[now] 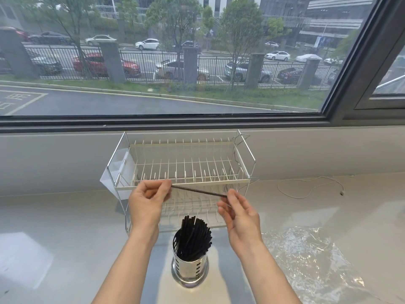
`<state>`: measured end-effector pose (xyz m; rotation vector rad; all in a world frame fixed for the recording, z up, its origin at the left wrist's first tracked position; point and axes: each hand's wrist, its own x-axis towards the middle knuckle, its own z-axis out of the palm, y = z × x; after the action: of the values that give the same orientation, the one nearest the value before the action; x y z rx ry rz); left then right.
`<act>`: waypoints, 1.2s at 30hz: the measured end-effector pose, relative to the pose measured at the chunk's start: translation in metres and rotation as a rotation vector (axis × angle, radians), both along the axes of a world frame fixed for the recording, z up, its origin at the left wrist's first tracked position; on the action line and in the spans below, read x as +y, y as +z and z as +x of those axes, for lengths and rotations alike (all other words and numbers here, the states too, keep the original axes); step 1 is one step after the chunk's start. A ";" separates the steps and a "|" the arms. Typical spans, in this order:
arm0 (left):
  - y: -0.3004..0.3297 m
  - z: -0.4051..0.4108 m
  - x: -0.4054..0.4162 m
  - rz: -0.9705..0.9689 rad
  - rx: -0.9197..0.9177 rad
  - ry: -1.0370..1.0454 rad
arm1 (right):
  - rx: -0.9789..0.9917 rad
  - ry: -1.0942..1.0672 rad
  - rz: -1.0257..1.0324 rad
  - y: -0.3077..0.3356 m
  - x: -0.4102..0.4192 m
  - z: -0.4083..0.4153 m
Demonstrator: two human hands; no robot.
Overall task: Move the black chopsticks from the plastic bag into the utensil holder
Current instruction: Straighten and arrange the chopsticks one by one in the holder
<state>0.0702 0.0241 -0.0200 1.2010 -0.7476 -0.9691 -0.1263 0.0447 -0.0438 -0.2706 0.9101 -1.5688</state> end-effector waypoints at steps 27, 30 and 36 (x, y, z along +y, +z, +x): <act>-0.043 -0.030 -0.011 0.219 -1.206 -0.436 | 1.543 0.163 -0.076 -0.055 0.017 0.010; -0.029 -0.030 -0.009 0.195 -1.155 -0.369 | 1.526 0.144 -0.059 -0.057 0.017 0.005; 0.010 -0.029 -0.010 0.111 -0.943 -0.211 | 1.437 0.134 -0.011 -0.056 0.018 0.001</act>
<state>0.0416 0.0146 -0.0099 1.7114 -1.5971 -0.5725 -0.1252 0.0627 -0.0999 -1.5382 1.8769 -1.0883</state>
